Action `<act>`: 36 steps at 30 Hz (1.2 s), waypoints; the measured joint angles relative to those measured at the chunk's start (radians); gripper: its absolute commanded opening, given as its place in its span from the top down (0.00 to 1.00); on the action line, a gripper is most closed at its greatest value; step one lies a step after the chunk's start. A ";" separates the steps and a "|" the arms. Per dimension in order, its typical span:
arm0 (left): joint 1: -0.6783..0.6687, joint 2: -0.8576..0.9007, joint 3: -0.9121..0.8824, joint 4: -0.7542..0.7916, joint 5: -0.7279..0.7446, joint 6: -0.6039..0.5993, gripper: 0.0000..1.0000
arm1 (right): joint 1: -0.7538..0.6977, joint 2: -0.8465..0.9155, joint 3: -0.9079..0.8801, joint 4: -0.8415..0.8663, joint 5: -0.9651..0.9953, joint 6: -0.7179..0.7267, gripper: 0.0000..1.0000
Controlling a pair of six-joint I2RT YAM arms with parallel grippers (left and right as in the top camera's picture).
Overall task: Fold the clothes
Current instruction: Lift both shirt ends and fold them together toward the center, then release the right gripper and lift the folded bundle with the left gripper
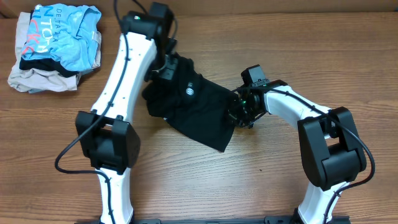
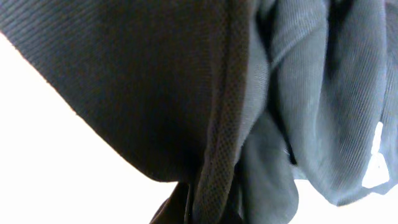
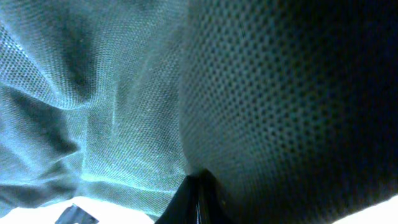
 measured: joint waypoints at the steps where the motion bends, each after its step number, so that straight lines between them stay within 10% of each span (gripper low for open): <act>1: -0.018 0.000 0.000 -0.003 0.000 0.010 0.96 | -0.002 0.002 0.000 0.001 -0.006 0.003 0.96; 11: -0.198 0.000 0.000 -0.004 -0.003 0.043 0.96 | -0.124 -0.044 -0.003 0.010 -0.115 -0.073 0.96; 25: -0.319 0.000 -0.149 0.095 0.043 0.045 0.95 | -0.605 -0.657 0.094 -0.072 -0.255 -0.166 0.93; 27: -0.340 0.000 -0.175 0.117 0.062 0.046 0.77 | -0.647 -0.687 0.094 -0.092 -0.258 -0.171 0.93; 31: -0.394 0.000 -0.225 0.158 0.085 0.053 0.00 | -0.699 -0.695 0.093 -0.122 -0.257 -0.184 0.93; 36: -0.452 0.000 -0.254 0.218 0.105 0.046 0.00 | -0.708 -0.695 0.093 -0.135 -0.258 -0.205 0.89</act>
